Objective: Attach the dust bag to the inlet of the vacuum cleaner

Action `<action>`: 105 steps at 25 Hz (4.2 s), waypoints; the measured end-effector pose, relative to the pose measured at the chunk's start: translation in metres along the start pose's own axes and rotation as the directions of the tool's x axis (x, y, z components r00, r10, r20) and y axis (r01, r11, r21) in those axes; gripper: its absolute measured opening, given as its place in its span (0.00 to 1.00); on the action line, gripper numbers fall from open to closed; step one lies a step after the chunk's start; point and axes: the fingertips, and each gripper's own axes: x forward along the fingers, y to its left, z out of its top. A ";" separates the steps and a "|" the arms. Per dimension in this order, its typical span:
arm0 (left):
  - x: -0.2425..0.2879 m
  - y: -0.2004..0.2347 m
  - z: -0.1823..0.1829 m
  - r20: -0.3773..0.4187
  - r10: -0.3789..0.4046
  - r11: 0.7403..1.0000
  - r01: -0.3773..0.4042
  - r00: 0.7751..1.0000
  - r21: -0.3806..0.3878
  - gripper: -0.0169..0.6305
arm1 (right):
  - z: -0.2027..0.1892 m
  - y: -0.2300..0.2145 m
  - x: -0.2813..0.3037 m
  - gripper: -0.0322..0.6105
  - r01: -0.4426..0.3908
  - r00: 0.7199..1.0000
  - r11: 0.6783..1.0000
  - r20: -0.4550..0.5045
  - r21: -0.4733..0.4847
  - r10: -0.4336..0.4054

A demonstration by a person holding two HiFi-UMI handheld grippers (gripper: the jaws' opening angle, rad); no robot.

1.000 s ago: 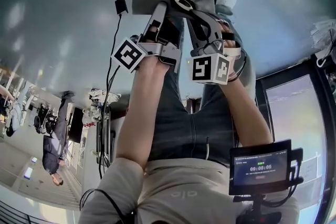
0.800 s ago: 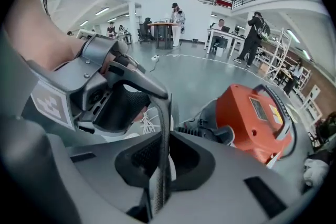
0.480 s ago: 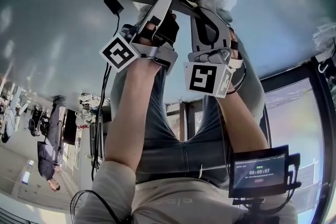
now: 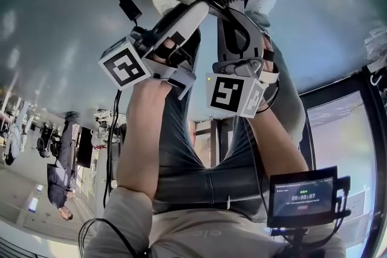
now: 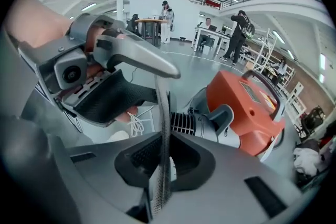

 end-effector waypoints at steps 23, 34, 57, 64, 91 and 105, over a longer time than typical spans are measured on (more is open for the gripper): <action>0.012 0.012 0.015 0.004 0.230 0.950 -0.225 0.973 0.215 0.18 | -0.029 -0.004 0.002 0.08 -0.204 0.963 0.973 -0.159 0.110 0.219; 0.008 0.020 0.026 0.059 0.257 0.946 -0.264 0.965 0.190 0.07 | -0.017 -0.014 -0.015 0.08 -0.092 0.992 0.987 -0.073 0.133 0.102; 0.020 0.008 0.008 -0.092 0.078 0.971 -0.054 0.993 0.235 0.07 | -0.036 -0.004 0.008 0.08 -0.076 0.987 0.967 -0.119 0.242 0.107; 0.025 -0.027 -0.013 -0.212 -0.007 0.929 0.085 0.977 0.361 0.07 | -0.038 0.006 0.014 0.08 -0.116 0.984 0.940 -0.093 0.320 0.153; -0.005 0.074 -0.025 0.293 0.127 0.986 -0.089 0.948 -0.140 0.09 | -0.035 -0.016 -0.008 0.08 -0.279 0.957 0.959 -0.070 0.056 0.283; 0.001 0.068 -0.015 0.285 0.123 0.990 -0.099 0.951 -0.096 0.04 | 0.015 -0.035 -0.070 0.10 -0.462 0.841 0.873 -0.234 0.160 0.488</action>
